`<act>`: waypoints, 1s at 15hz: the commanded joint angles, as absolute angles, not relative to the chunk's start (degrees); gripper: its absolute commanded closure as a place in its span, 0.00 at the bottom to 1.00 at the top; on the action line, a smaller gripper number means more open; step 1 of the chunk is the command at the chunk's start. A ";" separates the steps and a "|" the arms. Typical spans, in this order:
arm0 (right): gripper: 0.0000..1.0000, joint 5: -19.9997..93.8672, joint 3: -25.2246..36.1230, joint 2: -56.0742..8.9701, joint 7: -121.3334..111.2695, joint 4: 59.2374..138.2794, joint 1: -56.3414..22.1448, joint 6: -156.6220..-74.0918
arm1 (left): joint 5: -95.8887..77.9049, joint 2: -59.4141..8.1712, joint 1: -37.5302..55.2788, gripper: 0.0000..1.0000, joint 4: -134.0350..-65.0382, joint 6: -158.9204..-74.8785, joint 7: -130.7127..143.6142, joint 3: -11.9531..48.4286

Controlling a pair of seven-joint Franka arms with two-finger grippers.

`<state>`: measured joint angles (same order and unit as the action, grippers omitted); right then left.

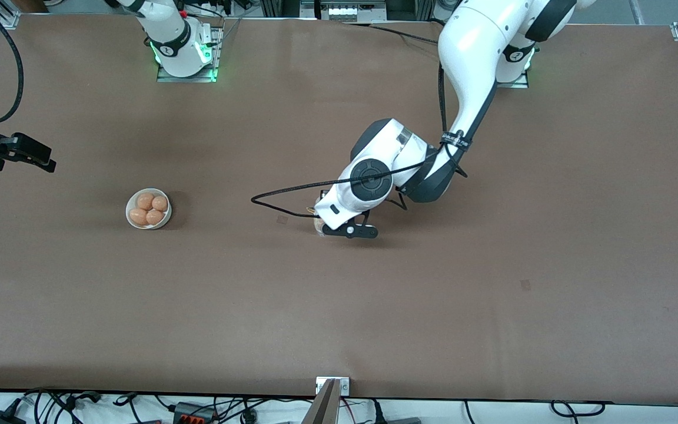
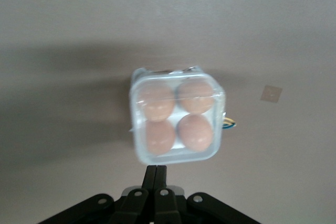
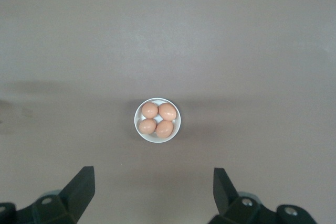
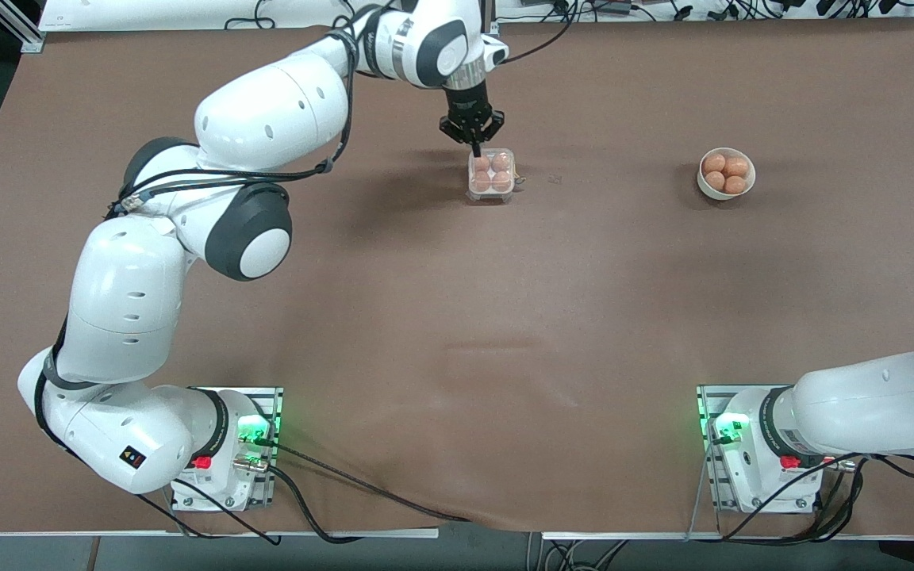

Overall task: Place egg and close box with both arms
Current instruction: 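Fold the carton lid over the eggs with the left gripper and press it shut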

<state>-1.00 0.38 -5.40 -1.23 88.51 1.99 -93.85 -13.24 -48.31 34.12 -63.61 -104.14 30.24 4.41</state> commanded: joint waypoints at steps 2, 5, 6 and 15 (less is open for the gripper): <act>0.00 -1.05 -0.97 -4.39 -2.29 89.82 3.34 -94.57 | -12.22 -39.31 29.01 1.00 -68.37 -90.82 20.58 5.02; 0.00 -1.14 -0.97 -4.31 -2.29 89.82 3.16 -94.13 | -6.97 -28.52 26.29 1.00 -76.87 -89.30 18.21 4.83; 0.00 -1.14 -0.97 -4.22 -2.29 89.82 3.25 -94.13 | -6.42 -24.13 23.06 1.00 -79.51 -89.30 14.28 4.92; 0.00 -1.14 -0.79 0.53 -2.29 97.12 3.34 -97.91 | -6.06 -13.64 10.73 1.00 -87.25 -84.98 8.70 5.27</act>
<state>-1.00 0.17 -2.10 -1.25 94.55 2.12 -97.19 -7.01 -16.88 11.21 -81.86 -83.61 9.39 4.44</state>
